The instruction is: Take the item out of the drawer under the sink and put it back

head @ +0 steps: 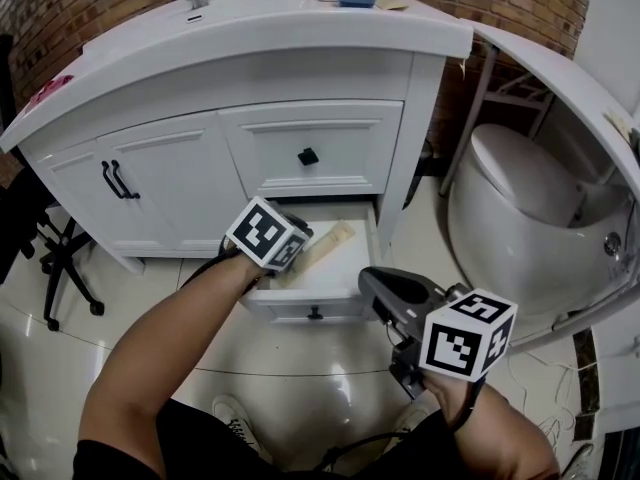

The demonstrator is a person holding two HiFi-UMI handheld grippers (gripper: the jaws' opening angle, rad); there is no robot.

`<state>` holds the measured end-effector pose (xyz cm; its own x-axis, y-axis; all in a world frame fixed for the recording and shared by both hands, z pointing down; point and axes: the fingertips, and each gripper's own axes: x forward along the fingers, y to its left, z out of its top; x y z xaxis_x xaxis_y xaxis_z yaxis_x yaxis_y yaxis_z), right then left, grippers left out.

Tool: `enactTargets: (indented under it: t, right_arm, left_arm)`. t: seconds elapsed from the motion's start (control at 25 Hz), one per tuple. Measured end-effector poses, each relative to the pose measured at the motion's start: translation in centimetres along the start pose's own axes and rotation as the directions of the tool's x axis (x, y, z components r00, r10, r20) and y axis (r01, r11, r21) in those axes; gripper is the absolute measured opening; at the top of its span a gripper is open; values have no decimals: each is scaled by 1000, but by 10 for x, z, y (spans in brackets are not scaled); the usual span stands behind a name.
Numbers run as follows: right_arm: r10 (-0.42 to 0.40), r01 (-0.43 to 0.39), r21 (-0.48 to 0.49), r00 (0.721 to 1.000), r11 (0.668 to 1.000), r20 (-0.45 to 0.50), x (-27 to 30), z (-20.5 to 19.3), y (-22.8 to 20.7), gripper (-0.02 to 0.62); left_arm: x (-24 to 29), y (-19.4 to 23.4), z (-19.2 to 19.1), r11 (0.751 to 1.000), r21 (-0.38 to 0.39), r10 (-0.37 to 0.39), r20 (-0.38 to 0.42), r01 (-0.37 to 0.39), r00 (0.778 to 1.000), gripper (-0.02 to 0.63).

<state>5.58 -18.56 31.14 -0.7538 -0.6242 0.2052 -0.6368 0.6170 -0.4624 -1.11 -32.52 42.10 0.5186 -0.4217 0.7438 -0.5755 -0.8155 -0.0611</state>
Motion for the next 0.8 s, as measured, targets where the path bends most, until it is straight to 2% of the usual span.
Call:
enactTargets:
  t: [0.16,0.36,0.56,0.68,0.8]
  right_arm:
    - [-1,1,-6,1000,1000,-7,0,-3,2,5]
    - [-14,14,-4,1000,1000,9,-6,-1,1,5]
    - [-8,8,-4,1000,1000,12,-9,-2,7,5]
    - [-6,6,-8,1000,1000,7,-9,-5,10,5]
    - [1,-1,-15,1000,1000,8,-10,-5,12,5]
  left_arm:
    - [-23,2,10,999,-6,37,66,-37,997,6]
    - [-67,1,16,995,-93,56,198,-38,979,6]
    - [-122,-8,13,976,-216,76,358,4,931,6]
    - [-153,-27,8,966,-249,48,438,71,897,6]
    - [-174,-47,3,959,-261,28,485,114,874,6]
